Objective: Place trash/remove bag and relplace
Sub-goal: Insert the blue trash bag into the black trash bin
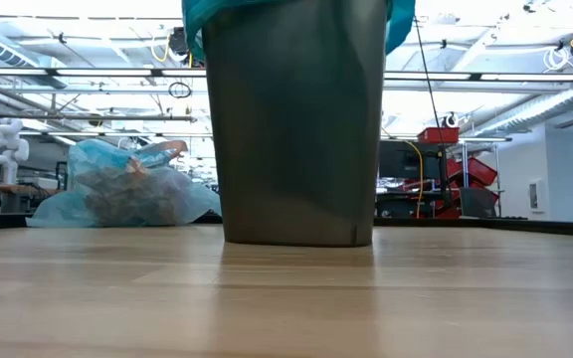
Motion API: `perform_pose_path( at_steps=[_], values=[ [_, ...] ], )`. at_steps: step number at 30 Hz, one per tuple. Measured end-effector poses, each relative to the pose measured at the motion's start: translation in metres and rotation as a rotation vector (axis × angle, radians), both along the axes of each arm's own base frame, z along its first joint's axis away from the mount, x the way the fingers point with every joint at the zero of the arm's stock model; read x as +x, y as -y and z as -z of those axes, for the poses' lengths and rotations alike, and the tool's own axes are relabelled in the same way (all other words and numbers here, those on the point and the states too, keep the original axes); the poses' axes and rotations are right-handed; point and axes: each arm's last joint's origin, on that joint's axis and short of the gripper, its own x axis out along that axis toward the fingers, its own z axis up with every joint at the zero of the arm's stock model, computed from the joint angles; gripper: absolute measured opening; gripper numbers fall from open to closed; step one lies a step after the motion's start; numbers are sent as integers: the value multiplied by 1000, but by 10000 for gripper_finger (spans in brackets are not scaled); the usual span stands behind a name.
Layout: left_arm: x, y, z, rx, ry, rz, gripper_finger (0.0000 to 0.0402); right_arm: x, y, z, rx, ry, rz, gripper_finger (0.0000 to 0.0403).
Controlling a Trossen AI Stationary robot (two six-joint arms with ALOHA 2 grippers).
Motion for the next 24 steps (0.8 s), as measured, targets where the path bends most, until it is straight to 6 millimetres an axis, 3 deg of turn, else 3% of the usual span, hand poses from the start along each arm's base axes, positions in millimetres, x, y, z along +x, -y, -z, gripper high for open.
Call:
perform_pose_path(
  at_steps=[4, 18, 24],
  values=[
    [0, -1, 0, 17, -1, -15, 0, 1, -3, 2, -10, -12, -29, 0],
    [0, -8, 0, 4, 6, -58, 0, 15, -3, 49, -32, -238, -9, 0],
    [0, -8, 0, 4, 6, -58, 0, 15, -3, 46, 57, -234, -4, 28]
  ],
)
